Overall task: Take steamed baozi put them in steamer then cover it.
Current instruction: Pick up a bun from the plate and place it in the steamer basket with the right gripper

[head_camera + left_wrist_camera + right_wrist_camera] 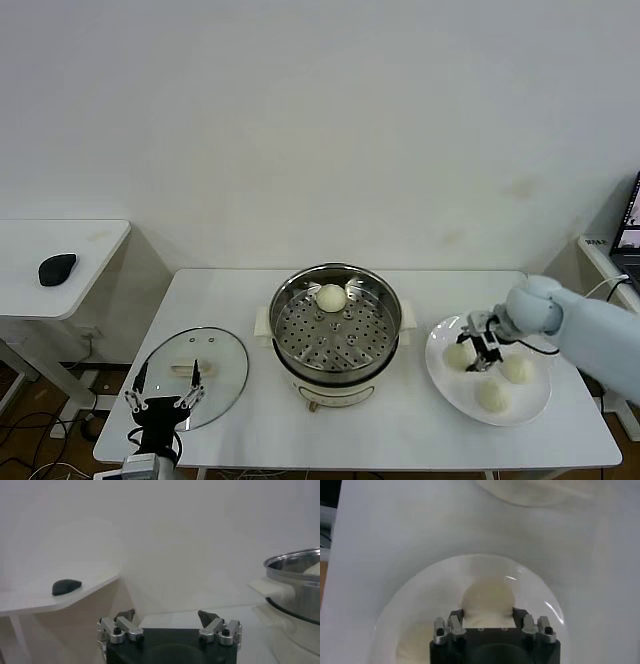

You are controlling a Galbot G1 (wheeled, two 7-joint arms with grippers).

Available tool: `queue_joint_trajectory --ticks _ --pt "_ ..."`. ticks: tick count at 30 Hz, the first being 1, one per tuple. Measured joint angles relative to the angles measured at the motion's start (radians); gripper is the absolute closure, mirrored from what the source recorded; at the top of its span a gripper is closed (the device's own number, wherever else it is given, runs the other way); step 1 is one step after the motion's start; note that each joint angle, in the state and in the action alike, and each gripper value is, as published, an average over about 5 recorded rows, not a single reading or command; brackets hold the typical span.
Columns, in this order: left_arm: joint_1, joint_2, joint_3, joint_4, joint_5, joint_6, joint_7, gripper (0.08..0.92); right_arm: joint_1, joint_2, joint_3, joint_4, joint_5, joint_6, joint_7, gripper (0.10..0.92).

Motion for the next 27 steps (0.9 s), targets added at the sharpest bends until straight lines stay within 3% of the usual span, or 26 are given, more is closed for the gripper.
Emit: queue_joint_trajectory --ticks 11,27 --pt "-0.017 0.017 0.013 0.002 -0.011 0.011 0.001 0.177 0.376 0.043 -0.21 0.082 0.181 -0.075 0.014 0.404" --pt "-0.019 0.025 -0.014 0.01 -0.038 0.012 0.001 0.177 0.555 0.407 -0.365 0.067 0.508 -0.257 0.152 0.397"
